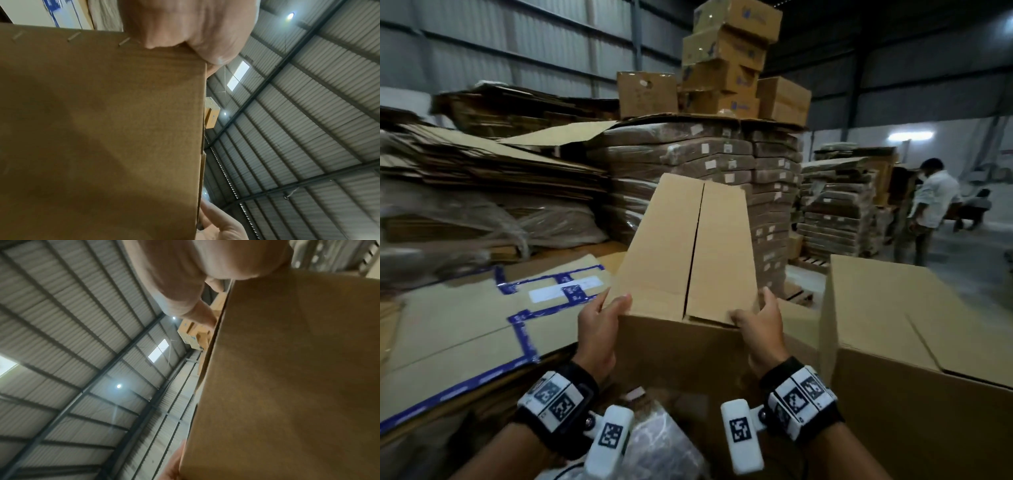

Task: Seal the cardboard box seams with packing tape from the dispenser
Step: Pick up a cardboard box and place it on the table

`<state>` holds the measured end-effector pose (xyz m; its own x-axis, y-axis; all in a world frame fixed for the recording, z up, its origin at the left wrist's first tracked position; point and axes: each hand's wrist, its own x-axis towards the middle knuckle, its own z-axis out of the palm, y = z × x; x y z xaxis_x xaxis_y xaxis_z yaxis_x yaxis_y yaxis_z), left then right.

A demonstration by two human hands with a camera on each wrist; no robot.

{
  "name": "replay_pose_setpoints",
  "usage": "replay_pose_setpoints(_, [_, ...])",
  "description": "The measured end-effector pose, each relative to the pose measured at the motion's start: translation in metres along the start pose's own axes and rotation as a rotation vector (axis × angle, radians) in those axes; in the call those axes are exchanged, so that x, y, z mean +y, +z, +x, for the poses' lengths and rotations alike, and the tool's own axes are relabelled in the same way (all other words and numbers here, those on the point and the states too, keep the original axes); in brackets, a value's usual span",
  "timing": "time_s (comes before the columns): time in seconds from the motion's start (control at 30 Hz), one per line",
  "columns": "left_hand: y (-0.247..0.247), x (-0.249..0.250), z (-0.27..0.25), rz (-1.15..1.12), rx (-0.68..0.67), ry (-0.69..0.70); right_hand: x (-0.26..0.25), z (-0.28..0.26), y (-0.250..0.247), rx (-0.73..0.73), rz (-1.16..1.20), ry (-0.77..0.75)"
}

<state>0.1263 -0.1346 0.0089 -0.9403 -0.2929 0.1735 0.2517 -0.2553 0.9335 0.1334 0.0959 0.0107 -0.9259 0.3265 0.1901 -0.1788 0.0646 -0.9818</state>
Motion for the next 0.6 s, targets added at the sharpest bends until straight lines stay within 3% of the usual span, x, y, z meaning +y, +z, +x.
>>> replay_pose_setpoints(0.1, [-0.053,-0.004,-0.015,0.067,0.049,0.010,0.016,-0.024,0.025,-0.198,-0.136,0.013])
replay_pose_setpoints(0.33, [-0.178,-0.045,-0.085,0.197,0.220,-0.103,0.073,-0.087,0.081,-0.445,-0.310,-0.041])
replay_pose_setpoints(0.47, [-0.230,-0.067,-0.135,0.268,0.262,-0.189,0.107,-0.124,0.100,-0.568,-0.283,-0.030])
replay_pose_setpoints(0.6, [-0.272,-0.081,-0.176,0.297,0.299,-0.242,0.139,-0.161,0.109,-0.630,-0.371,-0.117])
